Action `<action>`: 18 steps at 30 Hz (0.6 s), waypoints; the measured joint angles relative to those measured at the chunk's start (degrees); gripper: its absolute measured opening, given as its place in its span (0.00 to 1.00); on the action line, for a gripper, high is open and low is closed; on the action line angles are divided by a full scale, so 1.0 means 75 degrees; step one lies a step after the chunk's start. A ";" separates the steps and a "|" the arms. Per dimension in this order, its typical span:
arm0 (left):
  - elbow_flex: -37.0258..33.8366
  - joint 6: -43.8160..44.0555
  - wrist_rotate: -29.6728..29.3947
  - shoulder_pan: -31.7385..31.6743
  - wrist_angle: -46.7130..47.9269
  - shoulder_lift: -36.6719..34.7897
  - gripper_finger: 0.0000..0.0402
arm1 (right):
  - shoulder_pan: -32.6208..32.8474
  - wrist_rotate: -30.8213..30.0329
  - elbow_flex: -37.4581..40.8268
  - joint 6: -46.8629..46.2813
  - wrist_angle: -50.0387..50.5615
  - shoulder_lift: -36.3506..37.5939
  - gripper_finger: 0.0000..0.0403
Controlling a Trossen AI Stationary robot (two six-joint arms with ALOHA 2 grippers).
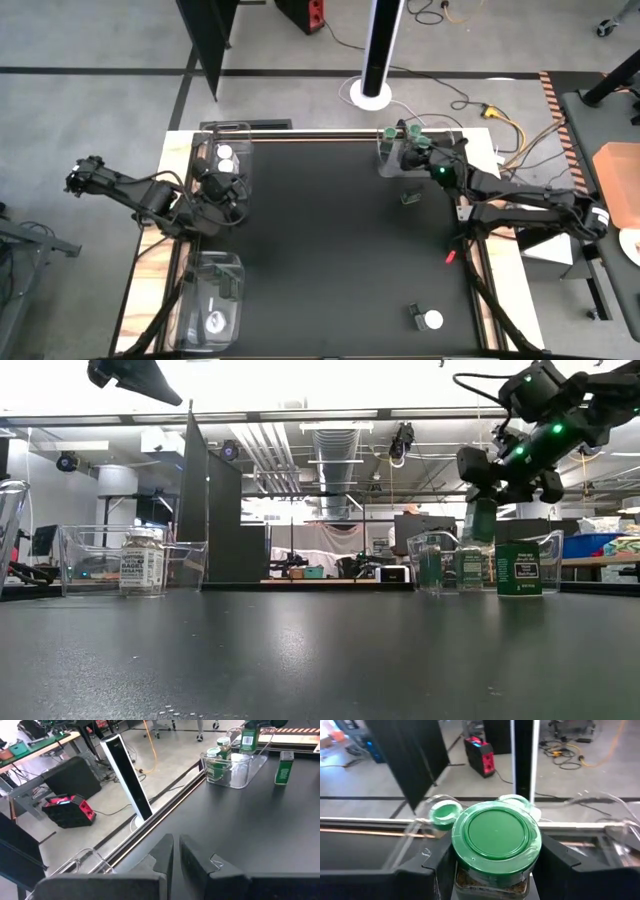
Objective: Sort spices by type
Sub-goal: Put the green seasoning bottle into the top right transparent bin
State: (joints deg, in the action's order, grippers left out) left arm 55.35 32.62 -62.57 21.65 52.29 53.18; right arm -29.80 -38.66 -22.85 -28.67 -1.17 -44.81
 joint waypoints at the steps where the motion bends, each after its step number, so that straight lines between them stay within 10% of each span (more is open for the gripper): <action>1: 0.0000 0.0021 0.0003 0.0000 0.0000 0.0003 0.04 | -0.0039 -0.0037 0.0043 0.0001 -0.0002 0.0015 0.48; 18: 0.0000 0.0096 -0.0117 0.0000 0.0001 0.0012 0.04 | -0.0644 -0.0233 0.0480 0.0306 -0.0178 -0.0573 0.48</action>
State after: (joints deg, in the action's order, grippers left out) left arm 55.35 33.34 -63.44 21.65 52.30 53.28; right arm -34.63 -40.40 -19.25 -26.37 -2.51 -49.11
